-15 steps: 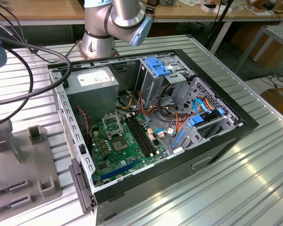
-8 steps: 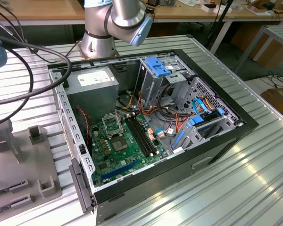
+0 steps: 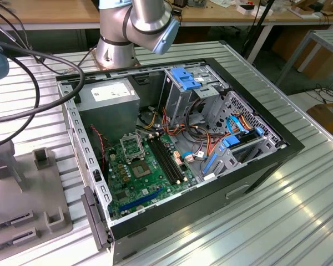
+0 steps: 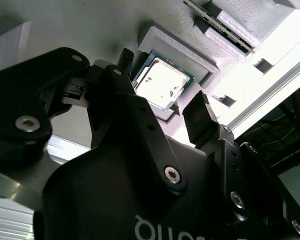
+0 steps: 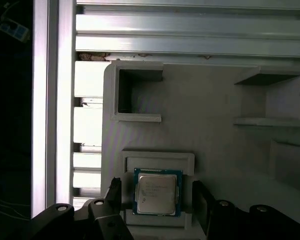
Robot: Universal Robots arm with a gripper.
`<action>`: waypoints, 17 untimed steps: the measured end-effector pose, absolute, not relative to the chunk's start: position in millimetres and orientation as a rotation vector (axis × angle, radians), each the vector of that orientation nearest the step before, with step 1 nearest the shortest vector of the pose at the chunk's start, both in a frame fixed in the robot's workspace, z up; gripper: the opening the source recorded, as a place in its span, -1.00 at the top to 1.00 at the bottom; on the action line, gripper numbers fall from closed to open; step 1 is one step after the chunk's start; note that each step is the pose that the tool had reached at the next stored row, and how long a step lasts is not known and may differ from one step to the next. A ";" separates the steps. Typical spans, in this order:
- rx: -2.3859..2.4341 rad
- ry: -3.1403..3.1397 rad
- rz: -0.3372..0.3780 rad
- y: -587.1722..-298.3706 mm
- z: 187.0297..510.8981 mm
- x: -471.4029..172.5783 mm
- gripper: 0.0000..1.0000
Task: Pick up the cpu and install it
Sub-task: 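Pick up the cpu and move it towards the insertion slot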
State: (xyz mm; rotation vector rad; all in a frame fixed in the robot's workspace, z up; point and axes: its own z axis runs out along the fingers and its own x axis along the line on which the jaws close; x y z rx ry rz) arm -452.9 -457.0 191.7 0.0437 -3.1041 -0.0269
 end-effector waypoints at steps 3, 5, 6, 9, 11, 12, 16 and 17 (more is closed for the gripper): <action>0.044 -3.104 -0.026 -457.0 191.7 -452.8 -0.19; 0.044 -3.104 -0.025 -457.0 191.7 -452.7 -0.05; 0.044 -3.104 -0.024 -457.0 191.7 -452.7 -0.05; 0.044 -3.104 -0.022 -456.9 191.7 -452.7 -0.05; 0.044 -3.104 -0.021 -456.9 191.7 -452.7 -0.05; 0.044 -3.104 -0.021 -456.8 191.7 -452.7 -0.05; 0.044 -3.104 -0.020 -456.6 192.6 -452.5 -0.05; 0.044 -3.104 -0.021 -456.6 192.6 -452.5 -0.05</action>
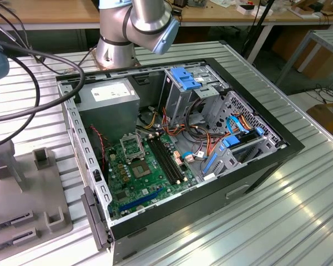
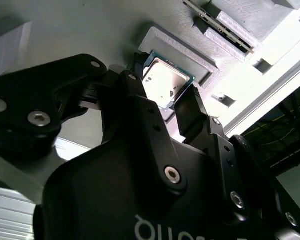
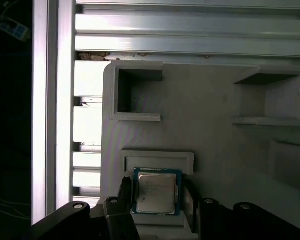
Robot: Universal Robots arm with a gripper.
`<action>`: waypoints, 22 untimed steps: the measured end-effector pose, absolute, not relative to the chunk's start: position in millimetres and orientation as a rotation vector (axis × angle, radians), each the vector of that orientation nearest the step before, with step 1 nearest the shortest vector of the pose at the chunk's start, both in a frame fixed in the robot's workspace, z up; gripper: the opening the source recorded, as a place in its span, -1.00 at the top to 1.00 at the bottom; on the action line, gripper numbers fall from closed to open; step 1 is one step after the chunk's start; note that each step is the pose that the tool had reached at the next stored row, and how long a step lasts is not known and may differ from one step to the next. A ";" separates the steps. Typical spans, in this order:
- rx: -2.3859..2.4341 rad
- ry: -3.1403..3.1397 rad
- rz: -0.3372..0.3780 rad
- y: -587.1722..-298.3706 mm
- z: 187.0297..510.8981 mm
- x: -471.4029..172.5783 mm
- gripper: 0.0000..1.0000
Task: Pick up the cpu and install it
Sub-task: 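Pick up the cpu and move it towards the insertion slot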
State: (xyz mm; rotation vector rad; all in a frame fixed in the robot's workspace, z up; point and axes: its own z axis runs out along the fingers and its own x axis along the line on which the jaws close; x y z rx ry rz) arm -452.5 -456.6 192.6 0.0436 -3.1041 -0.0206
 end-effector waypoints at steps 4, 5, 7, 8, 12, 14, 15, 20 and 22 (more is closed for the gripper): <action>0.044 -3.104 -0.020 -456.7 193.6 -452.5 -0.05; 0.044 -3.104 -0.020 -456.6 193.7 -452.5 -0.05; 0.044 -3.104 -0.021 -456.6 193.7 -452.5 -0.05; 0.044 -3.104 -0.020 -456.7 193.8 -452.5 -0.05; 0.044 -3.104 -0.019 -456.6 193.9 -452.4 -0.05; 0.044 -3.104 -0.019 -456.6 193.9 -452.4 -0.05; 0.043 -3.104 -0.019 -456.5 193.9 -452.3 -0.05; 0.044 -3.104 -0.018 -456.2 193.8 -452.4 -0.05; 0.044 -3.104 -0.019 -456.2 193.5 -452.4 -0.05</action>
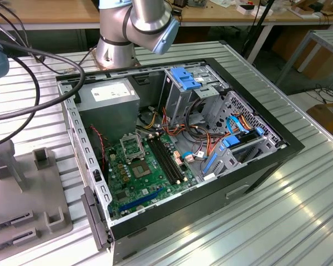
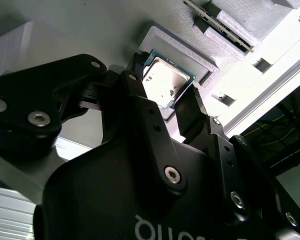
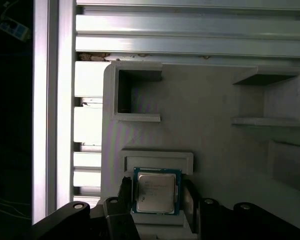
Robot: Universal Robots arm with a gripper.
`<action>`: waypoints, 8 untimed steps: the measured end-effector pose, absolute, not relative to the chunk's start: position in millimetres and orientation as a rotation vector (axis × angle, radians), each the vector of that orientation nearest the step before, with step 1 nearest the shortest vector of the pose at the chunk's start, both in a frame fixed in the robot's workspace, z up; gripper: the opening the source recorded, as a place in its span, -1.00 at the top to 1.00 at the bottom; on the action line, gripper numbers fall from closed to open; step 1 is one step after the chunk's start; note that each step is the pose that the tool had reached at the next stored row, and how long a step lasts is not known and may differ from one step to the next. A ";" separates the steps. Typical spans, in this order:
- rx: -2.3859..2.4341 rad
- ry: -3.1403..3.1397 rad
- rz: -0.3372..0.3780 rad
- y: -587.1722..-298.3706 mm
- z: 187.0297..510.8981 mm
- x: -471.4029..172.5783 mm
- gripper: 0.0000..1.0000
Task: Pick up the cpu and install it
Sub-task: 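Pick up the cpu and move it towards the insertion slot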
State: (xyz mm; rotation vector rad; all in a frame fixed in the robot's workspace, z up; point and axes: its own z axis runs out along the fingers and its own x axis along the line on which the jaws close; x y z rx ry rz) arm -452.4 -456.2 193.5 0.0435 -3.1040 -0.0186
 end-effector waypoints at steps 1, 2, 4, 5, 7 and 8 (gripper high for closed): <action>0.044 -3.104 -0.019 -456.1 193.2 -452.4 -0.05; 0.044 -3.104 -0.019 -456.2 193.0 -452.4 -0.05; 0.044 -3.104 -0.018 -456.2 192.3 -452.3 -0.05; 0.044 -3.104 -0.018 -456.2 192.3 -452.3 -0.05; 0.044 -3.104 -0.018 -456.2 192.4 -452.4 -0.05; 0.044 -3.104 -0.018 -456.2 192.4 -452.4 -0.02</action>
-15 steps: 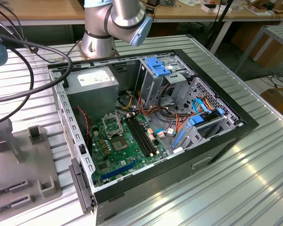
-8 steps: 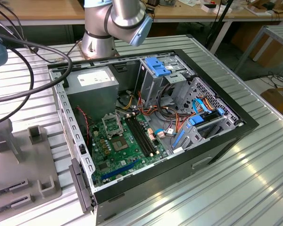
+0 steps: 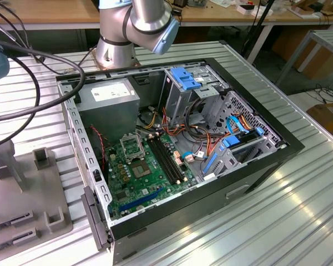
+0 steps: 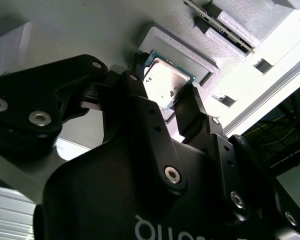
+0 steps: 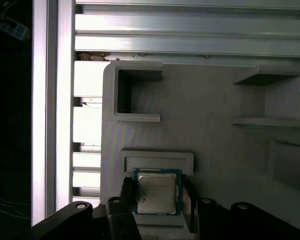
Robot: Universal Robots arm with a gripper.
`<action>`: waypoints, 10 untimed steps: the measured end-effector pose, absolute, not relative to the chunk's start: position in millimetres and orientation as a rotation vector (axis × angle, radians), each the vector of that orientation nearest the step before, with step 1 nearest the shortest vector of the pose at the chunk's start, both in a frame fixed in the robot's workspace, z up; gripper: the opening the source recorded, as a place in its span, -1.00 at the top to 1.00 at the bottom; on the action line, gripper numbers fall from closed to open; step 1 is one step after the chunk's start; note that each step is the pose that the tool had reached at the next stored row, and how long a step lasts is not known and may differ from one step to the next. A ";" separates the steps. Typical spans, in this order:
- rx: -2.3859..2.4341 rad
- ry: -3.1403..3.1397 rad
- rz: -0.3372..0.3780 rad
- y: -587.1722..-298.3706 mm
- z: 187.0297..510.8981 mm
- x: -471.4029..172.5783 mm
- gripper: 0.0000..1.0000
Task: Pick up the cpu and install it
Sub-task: 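Pick up the cpu and move it towards the insertion slot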
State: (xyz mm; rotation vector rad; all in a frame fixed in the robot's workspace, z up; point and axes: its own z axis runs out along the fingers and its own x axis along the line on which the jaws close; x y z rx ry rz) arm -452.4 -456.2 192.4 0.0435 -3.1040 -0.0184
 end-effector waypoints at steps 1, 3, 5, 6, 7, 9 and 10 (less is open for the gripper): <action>0.044 -3.104 -0.018 -456.2 192.4 -452.3 0.05; 0.044 -3.104 -0.018 -456.2 192.4 -452.4 0.05; 0.044 -3.104 -0.018 -456.2 192.5 -452.3 0.05; 0.044 -3.104 -0.018 -456.2 192.5 -452.4 0.05; 0.044 -3.104 -0.018 -456.2 192.5 -452.3 0.06; 0.044 -3.104 -0.018 -456.2 192.5 -452.3 0.06; 0.044 -3.104 -0.018 -456.2 192.8 -452.3 0.06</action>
